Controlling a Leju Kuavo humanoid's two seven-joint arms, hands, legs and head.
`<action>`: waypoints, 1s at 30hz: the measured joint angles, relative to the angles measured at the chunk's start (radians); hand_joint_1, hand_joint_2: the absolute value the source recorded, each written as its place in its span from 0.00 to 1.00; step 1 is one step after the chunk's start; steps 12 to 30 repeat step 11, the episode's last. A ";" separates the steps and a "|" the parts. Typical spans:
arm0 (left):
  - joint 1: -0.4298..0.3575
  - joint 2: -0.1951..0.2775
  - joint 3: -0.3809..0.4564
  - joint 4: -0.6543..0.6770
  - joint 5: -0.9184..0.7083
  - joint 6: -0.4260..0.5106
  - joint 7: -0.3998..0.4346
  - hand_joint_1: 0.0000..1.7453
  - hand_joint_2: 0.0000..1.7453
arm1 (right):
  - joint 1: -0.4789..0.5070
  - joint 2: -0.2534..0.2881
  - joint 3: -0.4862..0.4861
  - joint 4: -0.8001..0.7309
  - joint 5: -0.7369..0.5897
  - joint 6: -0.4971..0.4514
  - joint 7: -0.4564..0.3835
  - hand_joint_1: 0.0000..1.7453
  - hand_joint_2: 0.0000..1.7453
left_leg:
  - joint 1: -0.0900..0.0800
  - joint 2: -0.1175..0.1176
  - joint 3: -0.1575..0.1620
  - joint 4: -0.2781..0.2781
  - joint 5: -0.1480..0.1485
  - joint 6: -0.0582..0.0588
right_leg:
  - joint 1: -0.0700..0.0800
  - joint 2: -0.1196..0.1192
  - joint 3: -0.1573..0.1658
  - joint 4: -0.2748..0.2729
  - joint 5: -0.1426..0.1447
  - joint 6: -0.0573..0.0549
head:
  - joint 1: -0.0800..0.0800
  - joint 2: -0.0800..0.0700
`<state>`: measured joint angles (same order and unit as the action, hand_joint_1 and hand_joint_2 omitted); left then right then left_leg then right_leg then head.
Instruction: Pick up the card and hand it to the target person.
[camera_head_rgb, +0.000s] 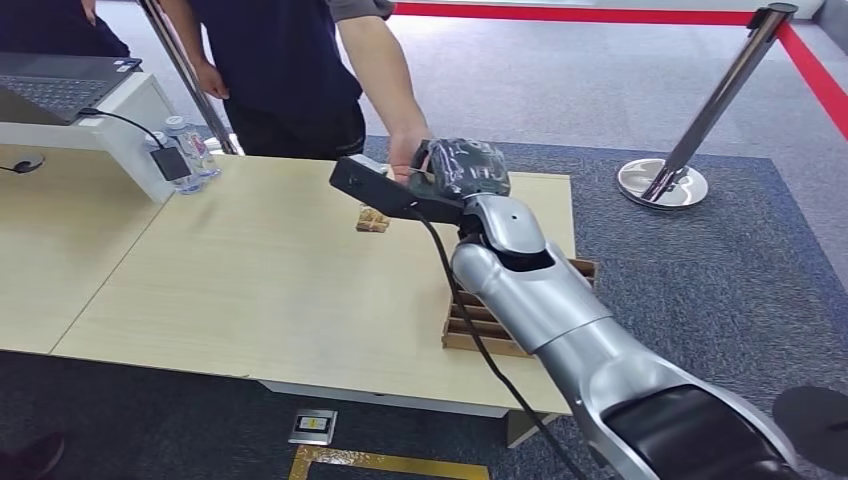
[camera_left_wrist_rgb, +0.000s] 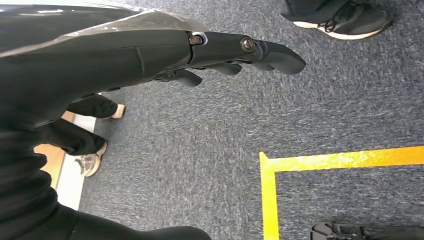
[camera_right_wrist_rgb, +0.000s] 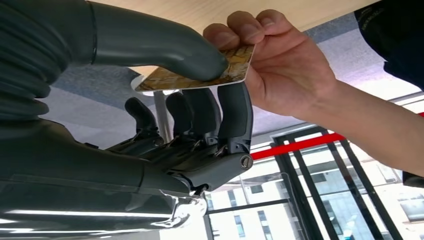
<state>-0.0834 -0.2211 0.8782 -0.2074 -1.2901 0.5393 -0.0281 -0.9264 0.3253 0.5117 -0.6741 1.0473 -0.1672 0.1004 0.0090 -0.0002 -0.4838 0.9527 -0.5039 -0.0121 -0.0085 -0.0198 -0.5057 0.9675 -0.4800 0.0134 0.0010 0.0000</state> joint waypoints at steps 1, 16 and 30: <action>0.000 0.000 0.000 0.000 0.000 0.001 -0.001 0.00 1.00 | 0.000 0.003 0.000 0.008 0.004 -0.002 0.000 0.23 1.00 | 0.000 0.000 0.000 0.000 0.000 0.000 | 0.000 0.000 0.000 0.000 0.000 0.000 | 0.000 0.000; 0.000 0.000 0.000 0.000 0.006 0.002 -0.007 0.00 1.00 | 0.000 0.017 0.001 0.054 0.022 -0.023 0.004 0.00 1.00 | 0.000 0.000 -0.001 0.000 0.000 0.000 | 0.000 0.000 -0.001 0.000 0.000 0.000 | 0.000 0.000; 0.000 0.000 0.000 0.000 0.006 0.002 -0.007 0.00 1.00 | 0.000 0.017 0.001 0.054 0.022 -0.023 0.004 0.00 1.00 | 0.000 0.000 -0.001 0.000 0.000 0.000 | 0.000 0.000 -0.001 0.000 0.000 0.000 | 0.000 0.000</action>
